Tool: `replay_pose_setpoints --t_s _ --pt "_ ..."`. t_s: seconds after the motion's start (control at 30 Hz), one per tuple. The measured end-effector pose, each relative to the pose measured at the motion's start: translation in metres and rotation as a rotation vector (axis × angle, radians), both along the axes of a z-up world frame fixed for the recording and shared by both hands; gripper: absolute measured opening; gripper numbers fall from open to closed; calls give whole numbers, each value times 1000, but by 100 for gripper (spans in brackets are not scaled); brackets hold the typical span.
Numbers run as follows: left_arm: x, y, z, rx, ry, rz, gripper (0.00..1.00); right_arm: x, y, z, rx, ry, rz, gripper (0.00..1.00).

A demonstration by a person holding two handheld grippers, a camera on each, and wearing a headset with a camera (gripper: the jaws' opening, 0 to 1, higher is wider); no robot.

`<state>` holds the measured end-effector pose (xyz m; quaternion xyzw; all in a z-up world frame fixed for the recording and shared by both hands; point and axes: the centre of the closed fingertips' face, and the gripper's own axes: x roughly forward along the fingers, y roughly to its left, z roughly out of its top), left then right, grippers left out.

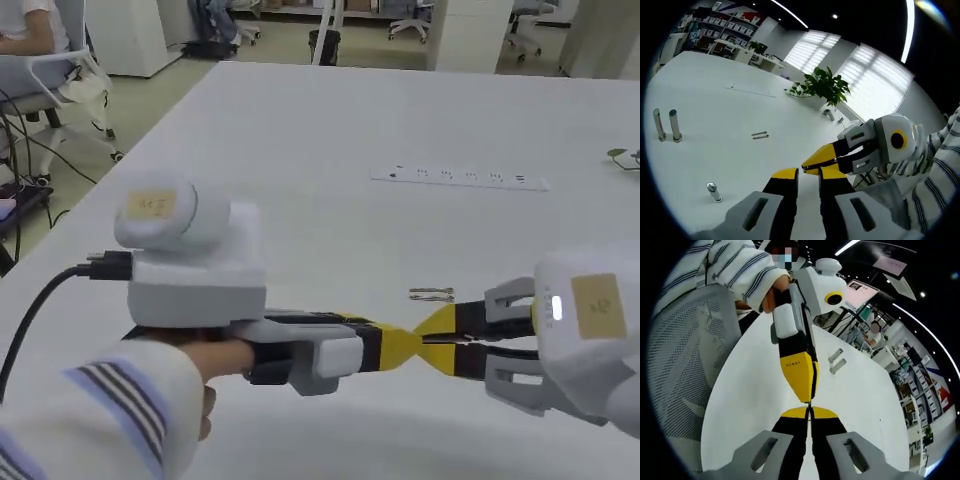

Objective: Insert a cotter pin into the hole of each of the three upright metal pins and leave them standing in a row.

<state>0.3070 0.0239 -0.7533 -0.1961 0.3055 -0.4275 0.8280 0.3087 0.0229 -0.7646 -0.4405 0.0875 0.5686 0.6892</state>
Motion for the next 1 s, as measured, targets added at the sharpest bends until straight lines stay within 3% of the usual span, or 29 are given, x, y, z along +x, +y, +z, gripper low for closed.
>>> replay_pose_setpoints --t_s 0.37,0.67,1.0 --pt "2 4 0 -30 37 27 4 -2 4 3 -3 -19 17 2" --pt "1 3 -4 -15 42 23 2 -2 3 4 -8 -20 21 2" --pt "1 2 -2 -46 68 42 1 -2 4 6 -11 -30 30 2"
